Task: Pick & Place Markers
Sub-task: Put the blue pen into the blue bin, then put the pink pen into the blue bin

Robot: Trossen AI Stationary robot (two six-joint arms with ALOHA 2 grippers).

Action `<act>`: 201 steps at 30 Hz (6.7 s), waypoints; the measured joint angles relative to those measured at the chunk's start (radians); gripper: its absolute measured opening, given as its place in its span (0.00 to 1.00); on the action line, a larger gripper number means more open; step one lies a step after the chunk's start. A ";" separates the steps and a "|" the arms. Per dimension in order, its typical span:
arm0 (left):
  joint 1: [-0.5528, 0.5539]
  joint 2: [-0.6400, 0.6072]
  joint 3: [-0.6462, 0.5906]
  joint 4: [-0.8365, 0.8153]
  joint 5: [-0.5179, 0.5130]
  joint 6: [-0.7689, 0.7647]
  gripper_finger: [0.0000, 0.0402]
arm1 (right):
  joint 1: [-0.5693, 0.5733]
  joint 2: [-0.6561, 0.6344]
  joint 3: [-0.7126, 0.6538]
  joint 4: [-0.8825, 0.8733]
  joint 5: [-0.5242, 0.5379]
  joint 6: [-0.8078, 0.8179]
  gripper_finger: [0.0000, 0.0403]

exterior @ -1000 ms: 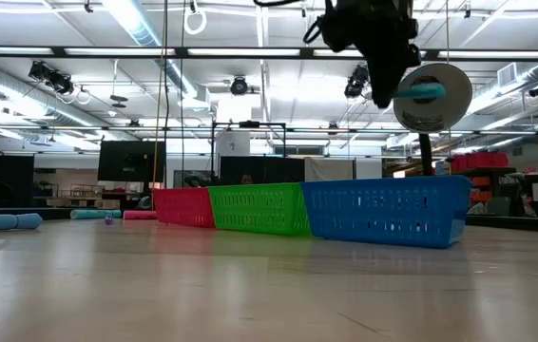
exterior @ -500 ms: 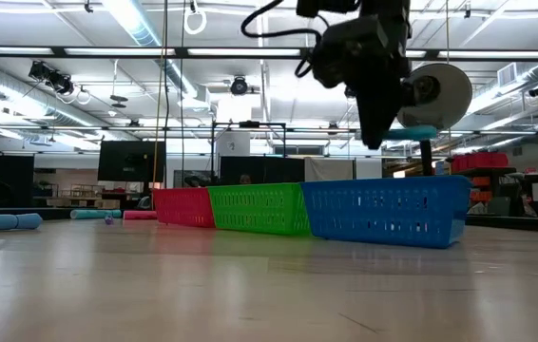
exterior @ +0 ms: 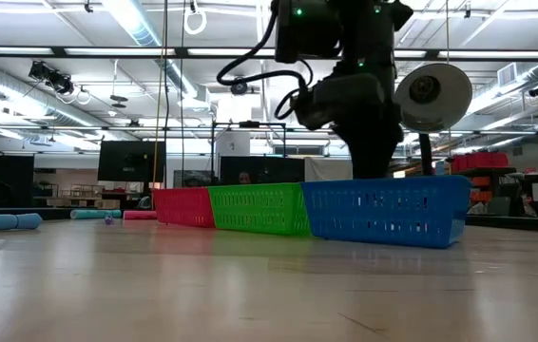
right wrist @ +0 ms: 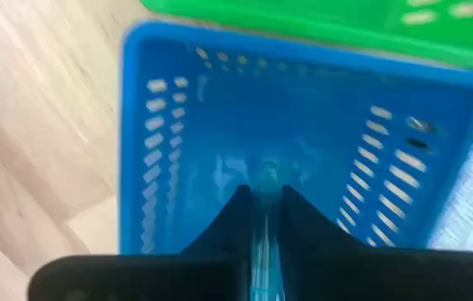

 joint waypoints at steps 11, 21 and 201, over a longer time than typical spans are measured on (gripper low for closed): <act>0.000 0.000 0.000 0.000 0.000 -0.001 0.39 | 0.008 0.055 -0.005 0.058 0.010 -0.017 0.05; 0.000 0.000 0.000 0.000 0.000 0.000 0.39 | 0.008 0.056 -0.005 0.052 0.000 -0.017 0.29; 0.017 0.000 0.000 -0.122 -0.023 0.054 0.66 | -0.417 -0.299 -0.590 0.260 0.203 1.080 0.48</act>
